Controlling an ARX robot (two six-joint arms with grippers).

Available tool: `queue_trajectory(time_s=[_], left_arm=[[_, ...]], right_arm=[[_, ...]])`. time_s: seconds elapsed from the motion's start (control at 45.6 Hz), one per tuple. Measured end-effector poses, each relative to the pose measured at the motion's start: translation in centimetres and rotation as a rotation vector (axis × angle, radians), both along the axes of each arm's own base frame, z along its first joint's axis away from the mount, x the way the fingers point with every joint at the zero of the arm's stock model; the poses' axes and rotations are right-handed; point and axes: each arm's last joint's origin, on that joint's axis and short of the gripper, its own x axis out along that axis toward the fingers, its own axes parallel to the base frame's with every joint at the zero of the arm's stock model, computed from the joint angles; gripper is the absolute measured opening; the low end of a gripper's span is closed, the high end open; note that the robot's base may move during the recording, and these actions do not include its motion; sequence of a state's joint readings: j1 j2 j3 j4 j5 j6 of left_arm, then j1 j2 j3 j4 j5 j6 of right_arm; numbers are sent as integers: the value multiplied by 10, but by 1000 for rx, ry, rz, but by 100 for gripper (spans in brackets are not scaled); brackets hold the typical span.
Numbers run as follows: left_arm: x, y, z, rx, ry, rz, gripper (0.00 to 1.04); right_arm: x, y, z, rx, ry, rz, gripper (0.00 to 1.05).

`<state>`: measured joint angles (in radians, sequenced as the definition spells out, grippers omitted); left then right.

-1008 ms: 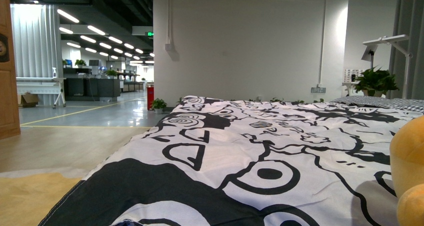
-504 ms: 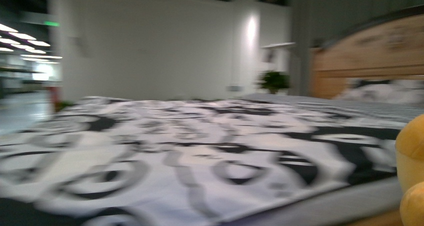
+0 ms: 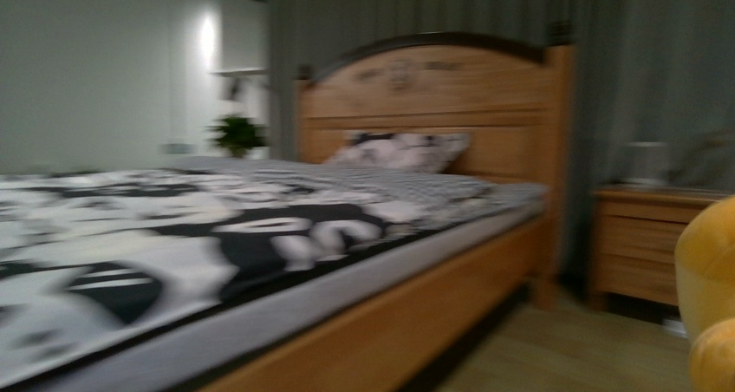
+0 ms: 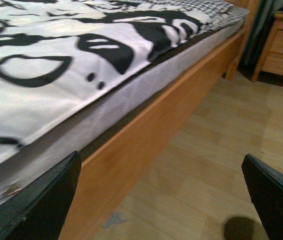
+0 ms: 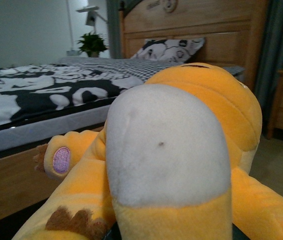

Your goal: Put away toys

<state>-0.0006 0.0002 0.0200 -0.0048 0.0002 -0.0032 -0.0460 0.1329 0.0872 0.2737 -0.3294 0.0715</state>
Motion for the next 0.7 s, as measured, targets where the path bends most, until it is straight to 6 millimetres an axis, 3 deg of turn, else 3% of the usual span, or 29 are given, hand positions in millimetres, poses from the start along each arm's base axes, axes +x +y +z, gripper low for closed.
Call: queue_trajectory(time_s=[0.702], left_arm=[[0,0,0,0,0,-1,99]], right_arm=[[0,0,0,-2,-1,5,8]])
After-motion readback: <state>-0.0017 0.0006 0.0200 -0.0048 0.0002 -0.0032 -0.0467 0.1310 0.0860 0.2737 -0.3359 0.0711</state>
